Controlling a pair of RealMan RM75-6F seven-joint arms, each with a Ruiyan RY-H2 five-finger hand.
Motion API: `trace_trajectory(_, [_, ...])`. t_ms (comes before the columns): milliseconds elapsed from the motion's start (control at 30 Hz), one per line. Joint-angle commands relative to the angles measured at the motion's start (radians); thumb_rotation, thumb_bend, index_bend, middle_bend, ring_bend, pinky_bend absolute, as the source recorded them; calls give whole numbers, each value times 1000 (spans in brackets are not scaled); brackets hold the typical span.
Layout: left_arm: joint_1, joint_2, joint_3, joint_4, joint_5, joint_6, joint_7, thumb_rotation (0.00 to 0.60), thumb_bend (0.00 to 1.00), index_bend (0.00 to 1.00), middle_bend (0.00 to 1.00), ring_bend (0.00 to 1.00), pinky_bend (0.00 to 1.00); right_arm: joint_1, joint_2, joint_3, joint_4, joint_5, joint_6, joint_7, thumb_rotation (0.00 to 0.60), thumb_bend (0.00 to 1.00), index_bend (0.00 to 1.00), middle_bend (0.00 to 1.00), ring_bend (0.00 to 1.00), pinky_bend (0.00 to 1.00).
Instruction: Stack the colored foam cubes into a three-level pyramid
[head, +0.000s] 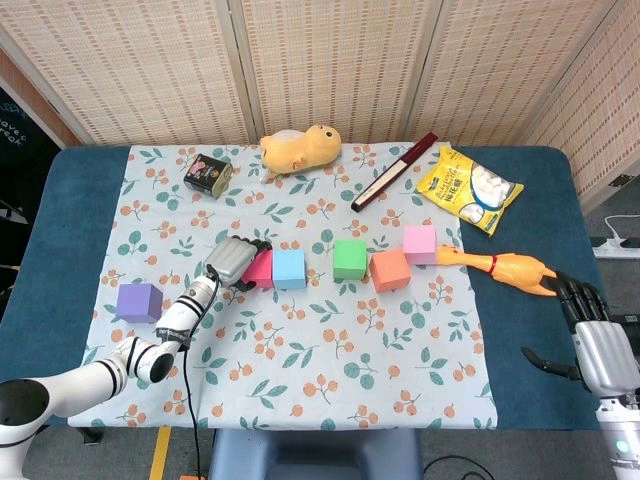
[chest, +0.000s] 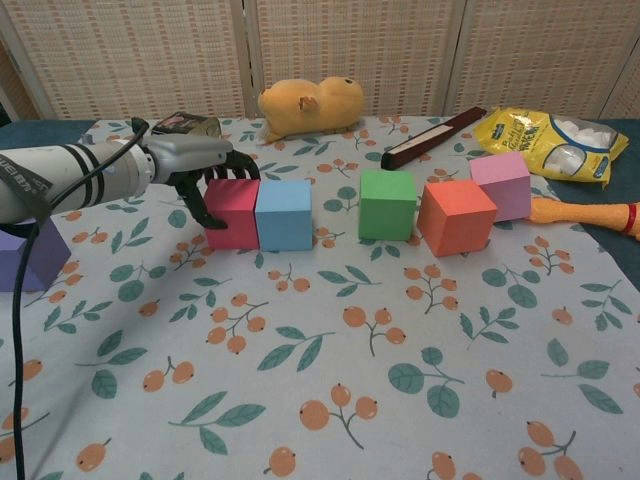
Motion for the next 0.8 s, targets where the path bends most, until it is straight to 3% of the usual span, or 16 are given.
trace_trajectory(33, [1, 1, 0, -4, -2, 1, 2, 600, 281, 235, 267, 343, 303, 0, 0, 0, 0, 0, 0, 0, 489, 0, 0, 0, 0, 4])
trace_trajectory(800, [5, 6, 4, -32, -36, 5, 43, 600, 282, 199, 197, 338, 287, 0, -2, 0, 9, 3, -5, 10, 489, 0, 0, 0, 0, 4])
